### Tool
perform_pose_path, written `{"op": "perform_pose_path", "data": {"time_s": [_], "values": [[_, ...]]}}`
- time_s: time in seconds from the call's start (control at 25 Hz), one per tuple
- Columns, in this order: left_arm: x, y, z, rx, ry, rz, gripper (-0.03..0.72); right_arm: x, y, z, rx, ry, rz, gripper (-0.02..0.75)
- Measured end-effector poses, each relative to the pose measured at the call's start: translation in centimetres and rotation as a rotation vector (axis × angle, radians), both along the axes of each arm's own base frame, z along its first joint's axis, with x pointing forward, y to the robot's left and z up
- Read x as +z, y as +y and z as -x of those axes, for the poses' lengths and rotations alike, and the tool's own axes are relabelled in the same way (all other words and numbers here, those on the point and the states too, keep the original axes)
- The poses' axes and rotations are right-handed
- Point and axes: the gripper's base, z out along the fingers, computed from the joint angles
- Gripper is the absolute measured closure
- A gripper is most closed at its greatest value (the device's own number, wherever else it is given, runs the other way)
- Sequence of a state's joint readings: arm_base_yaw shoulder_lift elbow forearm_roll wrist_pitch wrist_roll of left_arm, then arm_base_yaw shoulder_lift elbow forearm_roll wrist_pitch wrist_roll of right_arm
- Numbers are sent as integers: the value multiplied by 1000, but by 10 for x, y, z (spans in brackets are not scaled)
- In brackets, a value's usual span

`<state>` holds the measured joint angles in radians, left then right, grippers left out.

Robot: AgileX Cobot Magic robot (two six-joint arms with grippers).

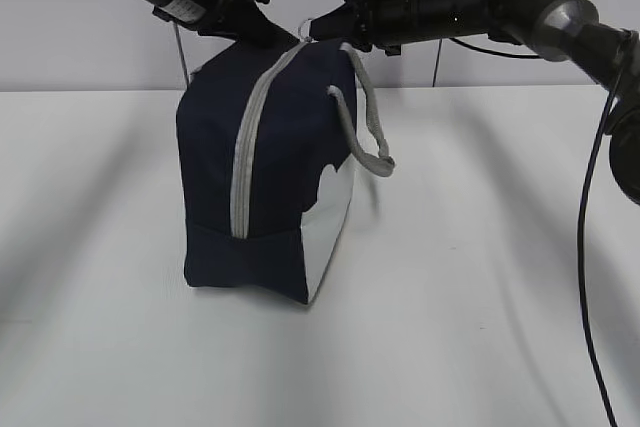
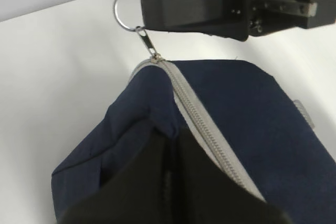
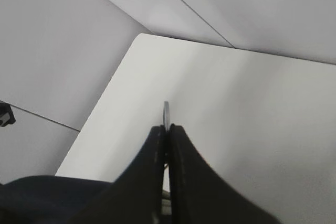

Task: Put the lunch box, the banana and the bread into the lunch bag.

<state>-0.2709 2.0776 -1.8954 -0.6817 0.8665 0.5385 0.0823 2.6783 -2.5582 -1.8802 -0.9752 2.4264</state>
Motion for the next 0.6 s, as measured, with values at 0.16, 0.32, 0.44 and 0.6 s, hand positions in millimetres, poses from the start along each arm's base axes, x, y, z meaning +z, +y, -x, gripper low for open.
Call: {"op": "perform_pose_path", "data": {"time_s": [0.16, 0.32, 0.44, 0.6], "values": [[7, -5, 4, -26, -35, -7, 666, 0, -1, -1, -18, 16, -12, 754], [14, -4, 6, -39, -66, -13, 666, 0, -1, -2, -31, 22, -17, 754], [14, -4, 6, -40, -74, -15, 666, -3, -1, -3, -34, 31, -21, 754], [14, -4, 6, -48, -78, -20, 666, -20, -1, -5, -38, 72, -30, 754]]}}
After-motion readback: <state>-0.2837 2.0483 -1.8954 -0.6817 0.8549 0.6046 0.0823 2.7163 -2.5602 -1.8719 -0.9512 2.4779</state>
